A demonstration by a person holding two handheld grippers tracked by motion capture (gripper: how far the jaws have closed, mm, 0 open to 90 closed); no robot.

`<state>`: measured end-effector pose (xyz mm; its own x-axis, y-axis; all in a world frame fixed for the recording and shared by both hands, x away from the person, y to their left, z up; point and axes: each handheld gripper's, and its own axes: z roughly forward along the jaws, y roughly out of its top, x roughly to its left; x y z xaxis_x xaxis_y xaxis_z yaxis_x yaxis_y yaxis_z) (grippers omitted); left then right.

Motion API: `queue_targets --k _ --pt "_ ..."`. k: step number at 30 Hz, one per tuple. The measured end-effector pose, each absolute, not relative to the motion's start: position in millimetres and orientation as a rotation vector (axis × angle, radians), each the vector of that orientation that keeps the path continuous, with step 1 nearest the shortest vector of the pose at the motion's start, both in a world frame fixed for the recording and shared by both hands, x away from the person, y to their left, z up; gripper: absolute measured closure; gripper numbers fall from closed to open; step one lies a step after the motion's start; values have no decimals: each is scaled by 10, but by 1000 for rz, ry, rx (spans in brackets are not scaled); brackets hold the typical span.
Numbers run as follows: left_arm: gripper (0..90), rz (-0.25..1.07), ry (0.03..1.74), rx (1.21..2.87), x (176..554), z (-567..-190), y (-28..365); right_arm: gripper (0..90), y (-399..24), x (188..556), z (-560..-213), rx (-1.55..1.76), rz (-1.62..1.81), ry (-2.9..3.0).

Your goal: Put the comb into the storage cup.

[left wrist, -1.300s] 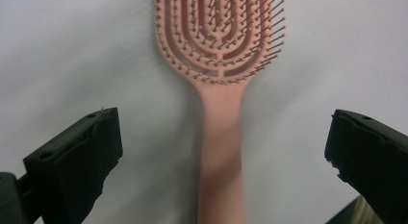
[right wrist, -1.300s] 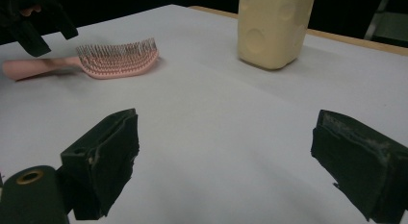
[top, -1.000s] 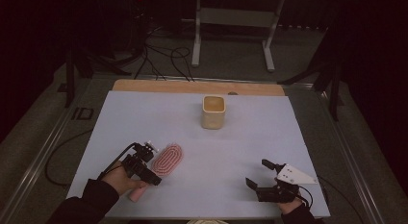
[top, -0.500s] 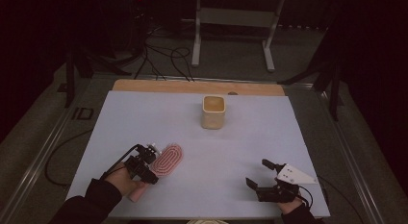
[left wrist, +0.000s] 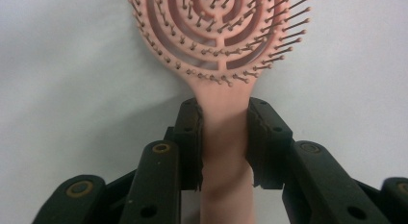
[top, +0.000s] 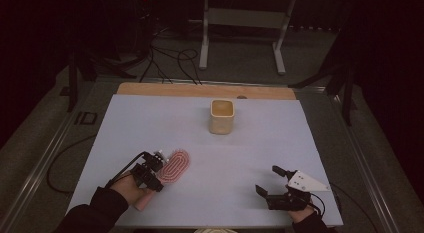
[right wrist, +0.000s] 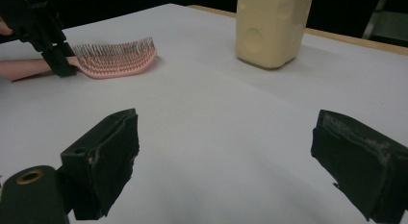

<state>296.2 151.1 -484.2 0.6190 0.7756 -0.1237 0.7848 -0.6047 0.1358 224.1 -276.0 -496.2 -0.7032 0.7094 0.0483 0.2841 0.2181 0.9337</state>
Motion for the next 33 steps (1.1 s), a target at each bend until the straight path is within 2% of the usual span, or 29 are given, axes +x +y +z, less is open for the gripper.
queue_targets --k 17,27,33 --pt "710 -121 1302 2607 2970 -4852 1586 90 -2763 2241 -4962 921 1482 2109" --pt "712 -6 1259 2561 2931 -4786 1606 91 -2766 2246 -4966 924 1487 2105" --pt "713 26 1263 2591 2942 -4793 1587 91 -2762 2244 -4964 924 1486 2106"
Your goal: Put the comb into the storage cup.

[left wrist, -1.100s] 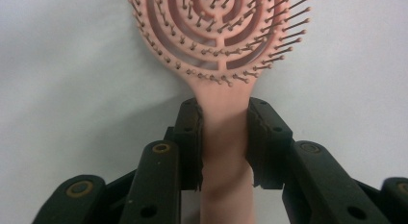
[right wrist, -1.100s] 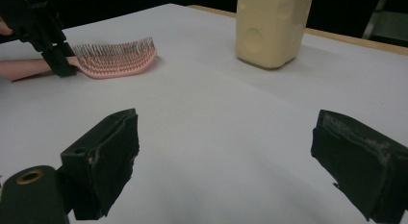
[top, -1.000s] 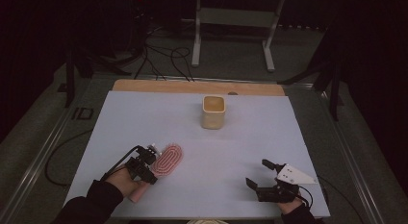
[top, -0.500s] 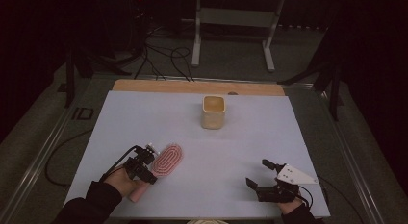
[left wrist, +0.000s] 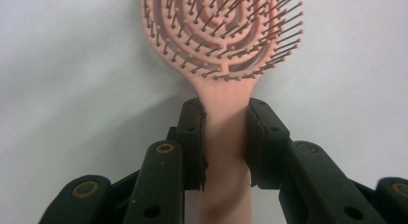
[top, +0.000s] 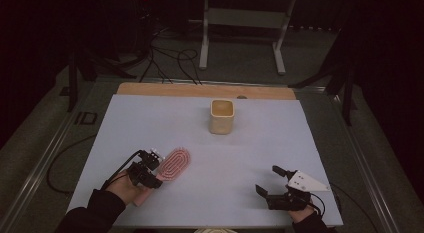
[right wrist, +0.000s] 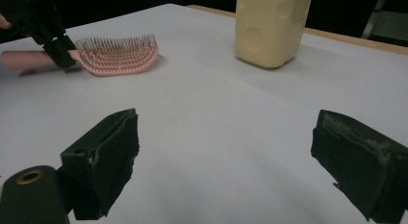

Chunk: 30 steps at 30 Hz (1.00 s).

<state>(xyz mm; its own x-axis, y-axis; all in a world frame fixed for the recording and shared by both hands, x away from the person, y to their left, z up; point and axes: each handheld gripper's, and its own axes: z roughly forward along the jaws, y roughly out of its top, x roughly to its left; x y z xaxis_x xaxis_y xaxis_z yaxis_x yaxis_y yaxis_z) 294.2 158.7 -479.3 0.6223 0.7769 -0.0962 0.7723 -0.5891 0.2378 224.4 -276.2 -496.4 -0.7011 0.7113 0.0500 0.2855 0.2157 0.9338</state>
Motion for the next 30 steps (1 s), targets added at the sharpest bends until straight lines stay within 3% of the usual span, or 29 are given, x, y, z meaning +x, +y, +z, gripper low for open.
queue_targets --k 23,30 --pt "702 74 1242 2758 3043 -4858 1411 91 -2761 2248 -4970 919 1483 2110" --pt "708 218 1202 2703 2902 -4862 1419 90 -2762 2248 -4967 918 1481 2107"
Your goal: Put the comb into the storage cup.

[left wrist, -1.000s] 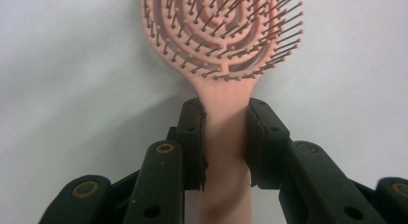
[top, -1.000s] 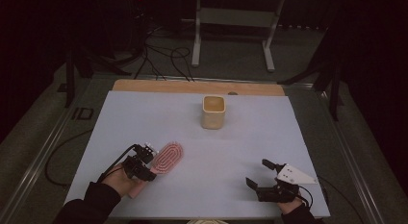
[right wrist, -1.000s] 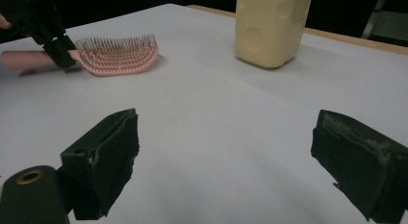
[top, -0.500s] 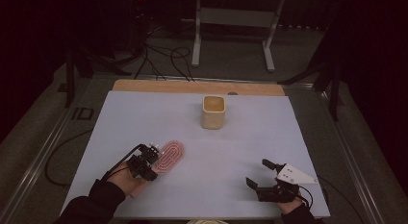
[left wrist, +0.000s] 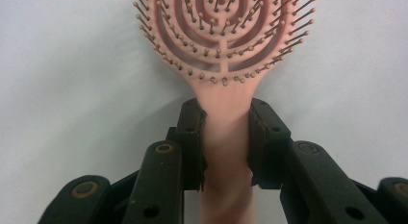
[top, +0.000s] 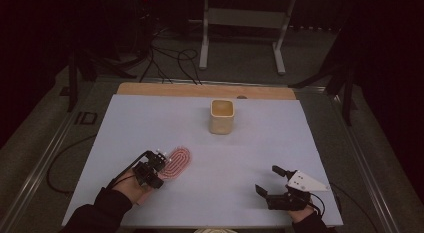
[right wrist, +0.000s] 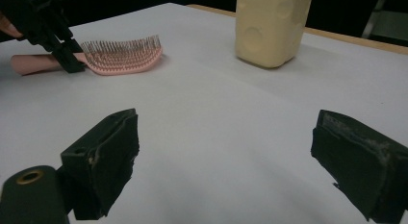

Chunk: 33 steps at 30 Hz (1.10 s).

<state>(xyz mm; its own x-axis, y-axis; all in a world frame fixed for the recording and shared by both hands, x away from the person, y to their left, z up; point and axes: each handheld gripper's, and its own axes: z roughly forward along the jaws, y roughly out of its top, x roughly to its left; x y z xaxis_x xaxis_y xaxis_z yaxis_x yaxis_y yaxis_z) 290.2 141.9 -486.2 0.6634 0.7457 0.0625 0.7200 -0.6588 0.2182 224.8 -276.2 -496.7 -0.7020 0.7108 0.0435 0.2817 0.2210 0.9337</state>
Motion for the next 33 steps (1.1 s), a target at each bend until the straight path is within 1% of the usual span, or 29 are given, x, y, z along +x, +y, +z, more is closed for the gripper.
queue_targets --k 2,4,6,7,8,10,11,13,17,21,25,33 --pt "709 293 1144 2691 2846 -4860 1411 91 -2764 2248 -4966 922 1484 2104" --pt "710 322 1124 2664 2816 -4862 1422 90 -2771 2248 -4967 926 1482 2103" --pt "710 318 1087 2631 2791 -4845 1440 91 -2776 2248 -4966 930 1482 2100" --pt "710 345 1095 2602 2780 -4830 1446 91 -2776 2247 -4966 930 1482 2100" --pt "710 336 1090 2585 2782 -4808 1463 91 -2776 2247 -4966 930 1481 2100" --pt "710 367 1105 2525 2781 -4749 1497 91 -2775 2248 -4967 930 1482 2101" --pt "710 349 1106 2504 2791 -4719 1520 91 -2774 2247 -4966 930 1482 2100" --pt "710 364 1116 2450 2797 -4651 1568 91 -2774 2247 -4965 930 1483 2100" --pt "710 329 1119 2353 2822 -4551 1642 91 -2774 2250 -4969 930 1484 2101" --pt "710 323 1107 2322 2834 -4524 1631 91 -2771 2250 -4970 928 1484 2101" --pt "709 289 1036 2299 2849 -4526 1568 91 -2773 2251 -4969 930 1485 2101" --pt "710 292 962 2255 2857 -4512 1421 91 -2771 2253 -4972 930 1486 2103"
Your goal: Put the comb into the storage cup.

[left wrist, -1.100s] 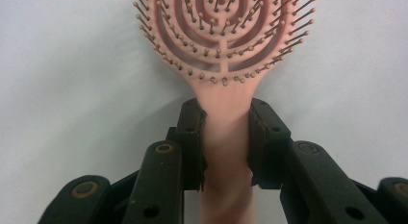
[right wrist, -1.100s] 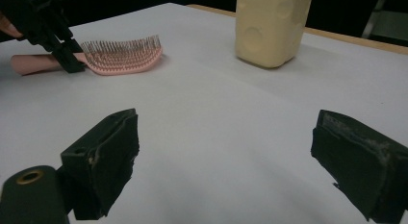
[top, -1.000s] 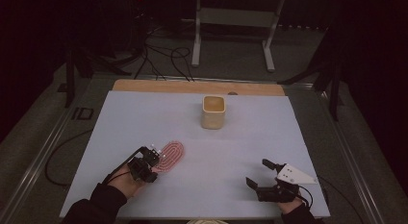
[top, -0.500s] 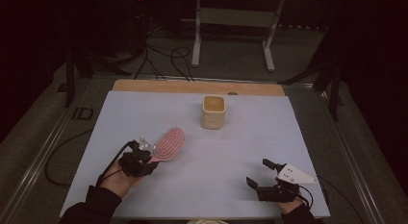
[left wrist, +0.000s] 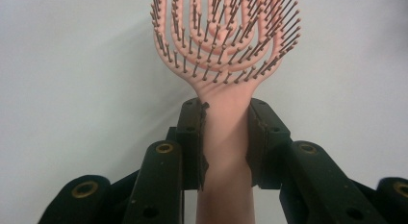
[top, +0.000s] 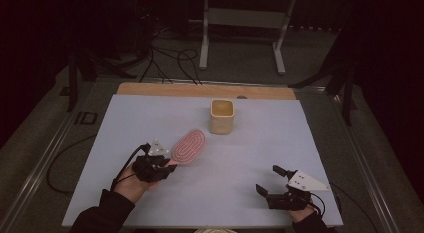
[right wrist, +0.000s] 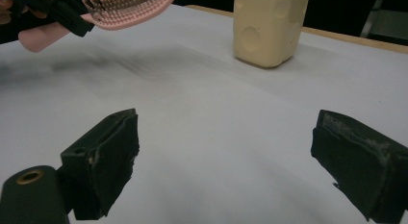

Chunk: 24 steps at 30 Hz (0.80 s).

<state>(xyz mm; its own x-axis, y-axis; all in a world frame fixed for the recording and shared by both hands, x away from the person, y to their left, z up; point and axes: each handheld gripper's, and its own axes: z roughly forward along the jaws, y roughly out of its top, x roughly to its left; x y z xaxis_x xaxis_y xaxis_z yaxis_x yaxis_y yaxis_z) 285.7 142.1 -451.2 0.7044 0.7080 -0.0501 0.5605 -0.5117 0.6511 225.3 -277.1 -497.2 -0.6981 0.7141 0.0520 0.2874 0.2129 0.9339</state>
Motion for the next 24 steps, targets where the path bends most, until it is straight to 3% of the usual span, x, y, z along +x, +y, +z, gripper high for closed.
queue_targets --k 24 --pt "709 293 790 2047 2902 -4487 1216 91 -2737 2267 -4975 941 1481 2103"
